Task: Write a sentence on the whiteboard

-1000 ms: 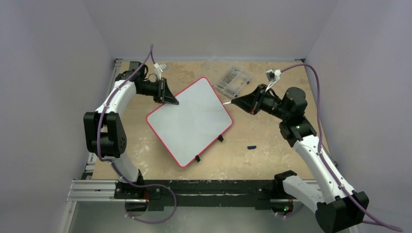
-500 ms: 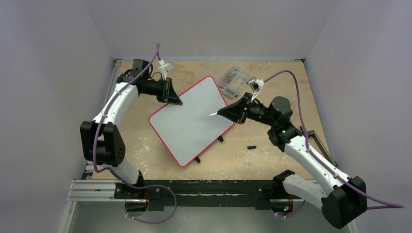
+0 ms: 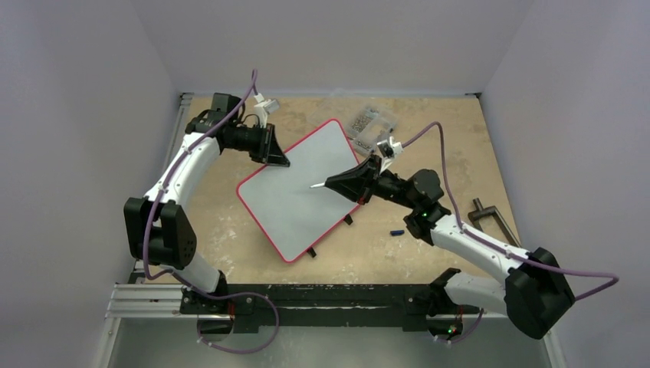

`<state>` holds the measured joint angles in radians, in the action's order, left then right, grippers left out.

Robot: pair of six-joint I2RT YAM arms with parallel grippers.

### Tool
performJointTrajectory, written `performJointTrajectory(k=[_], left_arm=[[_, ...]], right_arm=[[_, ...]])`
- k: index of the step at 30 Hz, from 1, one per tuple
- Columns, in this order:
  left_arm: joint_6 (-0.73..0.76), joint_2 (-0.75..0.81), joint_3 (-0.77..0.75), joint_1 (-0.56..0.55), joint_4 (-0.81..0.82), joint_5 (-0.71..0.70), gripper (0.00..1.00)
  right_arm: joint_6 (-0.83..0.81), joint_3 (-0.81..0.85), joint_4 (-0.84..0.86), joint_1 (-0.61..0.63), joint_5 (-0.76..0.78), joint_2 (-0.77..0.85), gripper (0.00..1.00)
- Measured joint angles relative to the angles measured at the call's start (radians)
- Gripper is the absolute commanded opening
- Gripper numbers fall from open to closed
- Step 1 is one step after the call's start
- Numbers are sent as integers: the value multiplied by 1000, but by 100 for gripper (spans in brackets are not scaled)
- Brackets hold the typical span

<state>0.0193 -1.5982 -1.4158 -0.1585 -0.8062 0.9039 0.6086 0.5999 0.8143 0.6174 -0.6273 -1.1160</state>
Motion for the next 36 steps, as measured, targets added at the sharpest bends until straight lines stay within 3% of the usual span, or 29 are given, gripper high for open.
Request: performJointTrajectory(k=[14, 24, 36], left_arm=[[-8, 15, 0, -13, 0, -23, 0], [-8, 17, 0, -16, 0, -30, 0], [-11, 18, -2, -22, 2, -39, 0]], right_arm=[[-91, -89, 418, 248, 220, -230, 0], [-275, 62, 382, 345, 374, -332, 0], [-363, 153, 380, 407, 471, -535, 0]])
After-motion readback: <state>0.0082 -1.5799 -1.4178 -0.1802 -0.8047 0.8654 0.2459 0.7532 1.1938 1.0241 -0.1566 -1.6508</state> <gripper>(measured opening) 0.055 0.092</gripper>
